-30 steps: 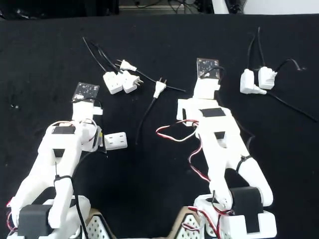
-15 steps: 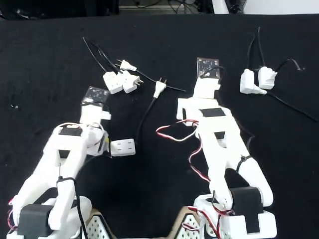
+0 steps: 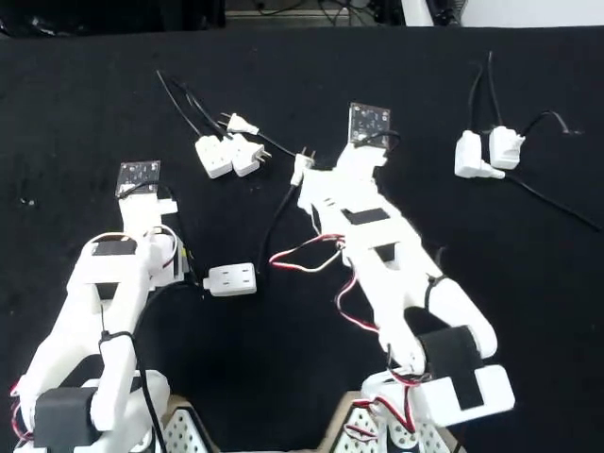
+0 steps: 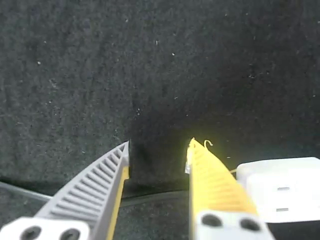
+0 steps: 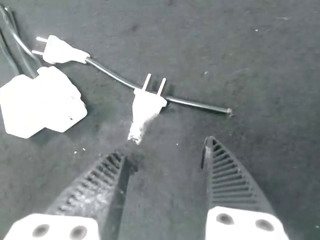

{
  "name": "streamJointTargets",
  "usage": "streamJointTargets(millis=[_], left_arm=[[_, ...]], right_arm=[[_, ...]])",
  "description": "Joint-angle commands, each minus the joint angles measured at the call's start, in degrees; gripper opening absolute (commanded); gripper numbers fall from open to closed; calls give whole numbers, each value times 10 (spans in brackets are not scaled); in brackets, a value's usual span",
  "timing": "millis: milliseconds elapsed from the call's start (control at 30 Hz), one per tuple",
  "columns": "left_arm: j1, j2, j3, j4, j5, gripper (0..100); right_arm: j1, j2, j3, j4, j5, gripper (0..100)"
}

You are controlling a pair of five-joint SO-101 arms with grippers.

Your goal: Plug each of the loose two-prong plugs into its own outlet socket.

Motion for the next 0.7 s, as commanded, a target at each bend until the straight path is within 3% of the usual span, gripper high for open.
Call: streamJointTargets(millis=[0,167,367,667], left_arm=[[-6,-9,-13,-1,6,191],[2,-2,-116,4,6,192],[86,51,-260,5,3,193],[238,291,-461,92,6,193]], right_arm=[[-5,-2,-23,-15,-13,208],[92,-23,-36,38,-12,208],[210,-101,-65,180,-11,208],[243,-125,-42,161,-10,208]])
